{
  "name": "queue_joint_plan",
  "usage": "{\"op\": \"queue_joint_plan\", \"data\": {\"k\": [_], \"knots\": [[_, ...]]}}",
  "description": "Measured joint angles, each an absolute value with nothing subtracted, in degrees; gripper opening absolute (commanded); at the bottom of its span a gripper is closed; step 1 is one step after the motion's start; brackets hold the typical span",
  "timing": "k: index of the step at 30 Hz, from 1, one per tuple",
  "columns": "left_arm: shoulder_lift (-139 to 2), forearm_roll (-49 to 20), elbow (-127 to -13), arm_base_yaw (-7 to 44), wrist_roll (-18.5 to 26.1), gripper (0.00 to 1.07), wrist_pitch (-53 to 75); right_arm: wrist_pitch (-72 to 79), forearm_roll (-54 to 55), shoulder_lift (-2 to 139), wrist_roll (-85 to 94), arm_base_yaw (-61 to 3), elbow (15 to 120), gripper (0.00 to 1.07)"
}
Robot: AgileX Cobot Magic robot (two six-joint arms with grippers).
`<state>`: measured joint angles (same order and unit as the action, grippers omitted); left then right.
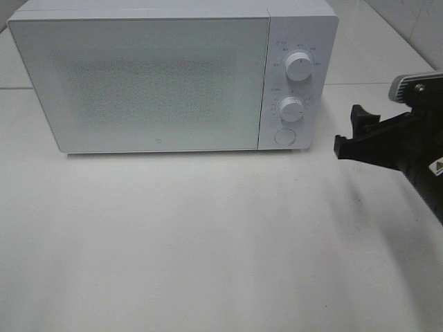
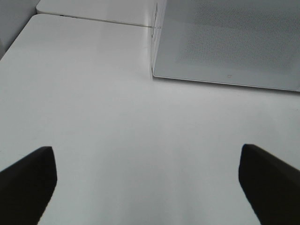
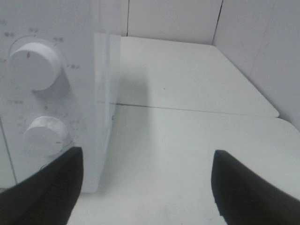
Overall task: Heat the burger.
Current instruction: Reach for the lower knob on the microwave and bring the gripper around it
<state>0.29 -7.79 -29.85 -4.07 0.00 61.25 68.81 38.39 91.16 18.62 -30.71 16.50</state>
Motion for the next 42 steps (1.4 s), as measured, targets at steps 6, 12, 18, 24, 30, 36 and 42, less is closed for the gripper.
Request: {"op": "queue_joint_plan", "data": {"k": [6, 12, 18, 24, 30, 36, 42], "knots": [[0.29, -7.79, -29.85, -4.07, 0.0, 0.98, 61.25, 68.98, 43.83, 94.19, 18.85, -36.5, 17.13, 0.75], [0.29, -7.79, -29.85, -4.07, 0.0, 0.98, 61.25, 69.04, 47.04, 96.77, 19.71, -40.74, 20.45, 0.75], [0.29, -7.79, -29.85, -4.07, 0.0, 0.98, 61.25, 69.1, 48.24, 100.55, 19.82, -42.17, 25.32, 0.75], [0.29, -7.79, -29.85, -4.07, 0.0, 0.98, 61.25, 69.1, 48.24, 103.88, 19.82, -42.34, 28.82, 0.75], [0.29, -7.79, -29.85, -4.07, 0.0, 0.98, 61.25, 69.1, 48.24, 106.68, 19.82, -42.34, 32.49, 0.75], [0.29, -7.79, -29.85, -4.07, 0.0, 0.98, 61.25, 69.1, 48.24, 110.29, 19.88, -42.17, 37.59, 0.75], [0.29, -7.79, -29.85, -4.07, 0.0, 0.98, 61.25, 68.93, 47.61, 113.45, 19.77, -40.34, 41.54, 0.75]]}}
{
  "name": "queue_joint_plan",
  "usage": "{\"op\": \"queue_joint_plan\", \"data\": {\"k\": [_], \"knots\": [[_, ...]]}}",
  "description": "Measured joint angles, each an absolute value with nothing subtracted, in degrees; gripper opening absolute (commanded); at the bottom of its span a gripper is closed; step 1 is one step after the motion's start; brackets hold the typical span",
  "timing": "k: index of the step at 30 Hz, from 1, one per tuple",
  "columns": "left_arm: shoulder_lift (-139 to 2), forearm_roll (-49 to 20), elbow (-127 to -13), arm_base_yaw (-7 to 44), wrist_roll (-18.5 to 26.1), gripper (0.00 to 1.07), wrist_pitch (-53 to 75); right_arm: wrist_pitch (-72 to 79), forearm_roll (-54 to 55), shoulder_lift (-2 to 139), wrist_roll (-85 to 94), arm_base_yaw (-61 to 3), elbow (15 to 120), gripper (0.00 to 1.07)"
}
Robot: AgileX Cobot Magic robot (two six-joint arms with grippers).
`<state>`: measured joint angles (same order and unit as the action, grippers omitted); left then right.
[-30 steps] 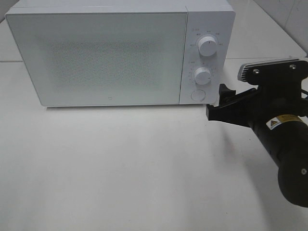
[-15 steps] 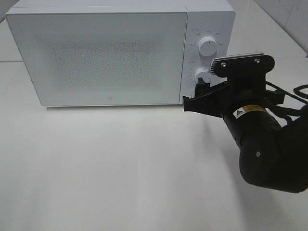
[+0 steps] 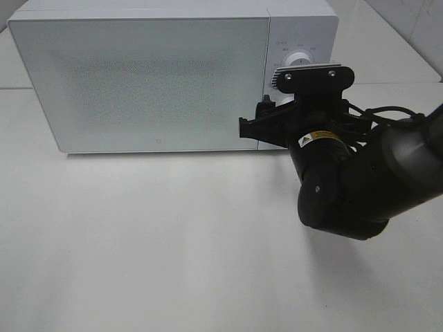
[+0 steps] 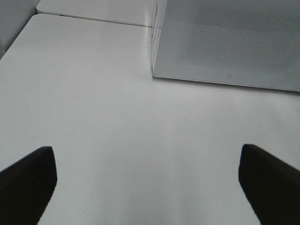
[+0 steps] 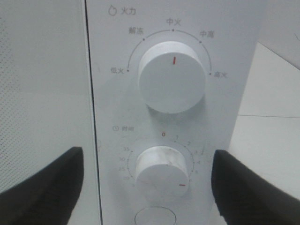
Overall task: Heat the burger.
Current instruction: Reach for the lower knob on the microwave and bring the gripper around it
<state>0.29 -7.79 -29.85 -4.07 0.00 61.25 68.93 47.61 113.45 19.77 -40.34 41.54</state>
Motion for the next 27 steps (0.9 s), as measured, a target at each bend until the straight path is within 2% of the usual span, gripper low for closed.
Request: {"op": "queue_joint_plan", "data": {"k": [12, 27], "knots": [[0.29, -7.79, -29.85, -4.07, 0.0, 0.98, 61.25, 66.75, 46.07, 118.77, 18.56, -37.64, 46.64, 0.75], [0.29, -7.79, -29.85, -4.07, 0.0, 0.98, 61.25, 66.0, 45.38, 120.44, 16.96, -35.81, 47.15, 0.75]]}}
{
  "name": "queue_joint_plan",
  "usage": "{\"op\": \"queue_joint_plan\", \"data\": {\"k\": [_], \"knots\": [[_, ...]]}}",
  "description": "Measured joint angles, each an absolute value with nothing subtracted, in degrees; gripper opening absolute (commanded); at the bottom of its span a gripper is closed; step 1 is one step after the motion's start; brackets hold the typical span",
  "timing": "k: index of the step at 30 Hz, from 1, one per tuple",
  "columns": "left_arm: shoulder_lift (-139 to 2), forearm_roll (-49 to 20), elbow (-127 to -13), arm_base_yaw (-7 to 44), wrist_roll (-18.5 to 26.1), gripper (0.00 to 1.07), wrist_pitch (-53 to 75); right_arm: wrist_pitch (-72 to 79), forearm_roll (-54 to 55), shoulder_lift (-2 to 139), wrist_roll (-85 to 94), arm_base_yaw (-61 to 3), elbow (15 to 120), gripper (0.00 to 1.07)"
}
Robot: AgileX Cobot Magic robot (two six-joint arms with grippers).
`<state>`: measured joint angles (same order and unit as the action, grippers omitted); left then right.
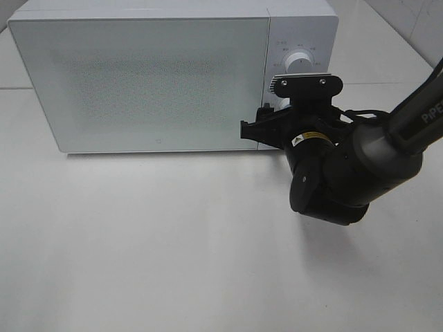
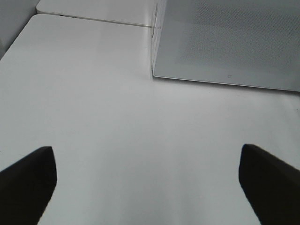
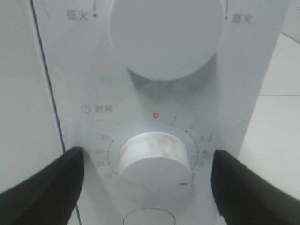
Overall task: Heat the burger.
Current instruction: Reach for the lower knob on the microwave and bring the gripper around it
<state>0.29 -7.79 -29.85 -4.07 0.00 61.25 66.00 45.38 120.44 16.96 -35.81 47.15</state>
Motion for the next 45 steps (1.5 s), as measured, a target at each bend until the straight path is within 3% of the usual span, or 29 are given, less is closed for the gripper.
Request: {"op": "queue_joint_plan", "data": {"k": [5, 8, 9, 10, 11, 12, 13, 14, 15, 16, 17, 18, 37, 45], "knots": [[0.29, -7.79, -29.85, -4.07, 0.0, 0.98, 61.25, 66.06, 45.32, 120.55, 16.73, -35.81, 47.15, 0.71], [0.29, -7.79, -29.85, -4.07, 0.0, 0.98, 61.25, 66.23, 45.26, 120.55, 16.73, -35.81, 47.15, 0.63], [0.29, -7.79, -29.85, -4.07, 0.0, 0.98, 61.25, 66.35, 45.26, 120.61, 16.73, -35.81, 47.27, 0.52], [0.29, -7.79, -29.85, -4.07, 0.0, 0.98, 61.25, 66.35, 45.26, 120.61, 16.73, -35.81, 47.27, 0.52], [0.29, -7.79, -29.85, -4.07, 0.0, 0.98, 61.25, 66.35, 45.26, 120.72, 16.73, -35.81, 47.38, 0.46], [0.29, -7.79, -29.85, -4.07, 0.0, 0.98, 61.25, 66.35, 45.61, 120.72, 16.73, -35.81, 47.5, 0.32], [0.29, -7.79, -29.85, -4.07, 0.0, 0.98, 61.25, 66.35, 45.61, 120.72, 16.73, -35.81, 47.5, 0.32], [0.29, -7.79, -29.85, -4.07, 0.0, 0.98, 61.25, 66.41, 46.01, 120.72, 16.73, -35.81, 47.5, 0.18], [0.29, -7.79, -29.85, -4.07, 0.0, 0.98, 61.25, 66.41, 46.01, 120.72, 16.73, -35.81, 47.5, 0.12], [0.29, -7.79, -29.85, -4.07, 0.0, 0.98, 61.25, 66.41, 46.01, 120.72, 16.73, -35.81, 47.5, 0.12], [0.29, -7.79, -29.85, -4.07, 0.0, 0.98, 61.25, 66.46, 46.07, 120.72, 16.73, -35.81, 47.5, 0.03], [0.29, -7.79, -29.85, -4.07, 0.0, 0.98, 61.25, 66.58, 46.07, 120.72, 16.73, -35.81, 47.5, 0.0], [0.29, -7.79, -29.85, -4.07, 0.0, 0.98, 61.25, 67.9, 44.12, 121.24, 11.17, -35.81, 47.15, 0.0], [0.29, -7.79, -29.85, -4.07, 0.0, 0.98, 61.25, 68.35, 40.85, 121.24, -16.21, -35.24, 46.41, 0.0]]}}
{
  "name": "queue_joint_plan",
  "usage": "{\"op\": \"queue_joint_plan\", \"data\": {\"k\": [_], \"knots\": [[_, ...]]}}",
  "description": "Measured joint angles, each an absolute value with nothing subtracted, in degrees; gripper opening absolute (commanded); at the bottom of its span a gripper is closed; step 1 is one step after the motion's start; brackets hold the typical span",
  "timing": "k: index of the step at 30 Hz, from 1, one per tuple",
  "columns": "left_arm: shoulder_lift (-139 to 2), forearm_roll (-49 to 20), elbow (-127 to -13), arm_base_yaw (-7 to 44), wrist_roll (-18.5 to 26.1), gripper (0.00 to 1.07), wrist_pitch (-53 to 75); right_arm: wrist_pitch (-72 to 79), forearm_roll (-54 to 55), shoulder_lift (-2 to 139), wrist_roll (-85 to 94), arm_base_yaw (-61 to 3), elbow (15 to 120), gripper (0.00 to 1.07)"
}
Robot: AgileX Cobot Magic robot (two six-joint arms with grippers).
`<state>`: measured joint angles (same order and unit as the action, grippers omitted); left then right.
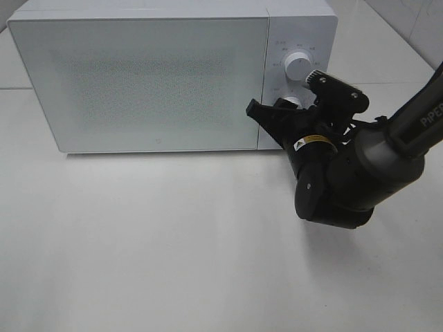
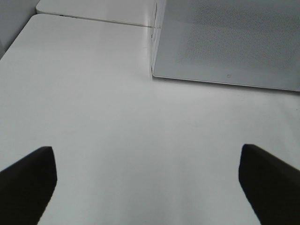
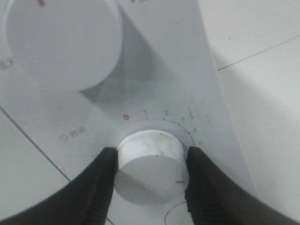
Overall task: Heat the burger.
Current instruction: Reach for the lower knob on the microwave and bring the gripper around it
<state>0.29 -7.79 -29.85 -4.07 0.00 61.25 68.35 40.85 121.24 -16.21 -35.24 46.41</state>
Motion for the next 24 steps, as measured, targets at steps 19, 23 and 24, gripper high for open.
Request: {"op": "queue_joint_plan", "data": {"k": [19, 23, 24], "knots": [[0.29, -7.79, -29.85, -4.07, 0.0, 0.98, 61.25, 69.21, 38.33, 121.35, -75.46, -34.89, 45.84, 0.0], [0.29, -7.79, -29.85, -4.07, 0.0, 0.98, 61.25, 69.33, 38.33, 121.35, -82.68, -34.89, 45.84, 0.0], [0.29, -7.79, -29.85, -4.07, 0.0, 0.98, 61.25, 69.39, 38.33, 121.35, -86.92, -34.89, 45.84, 0.0]]}}
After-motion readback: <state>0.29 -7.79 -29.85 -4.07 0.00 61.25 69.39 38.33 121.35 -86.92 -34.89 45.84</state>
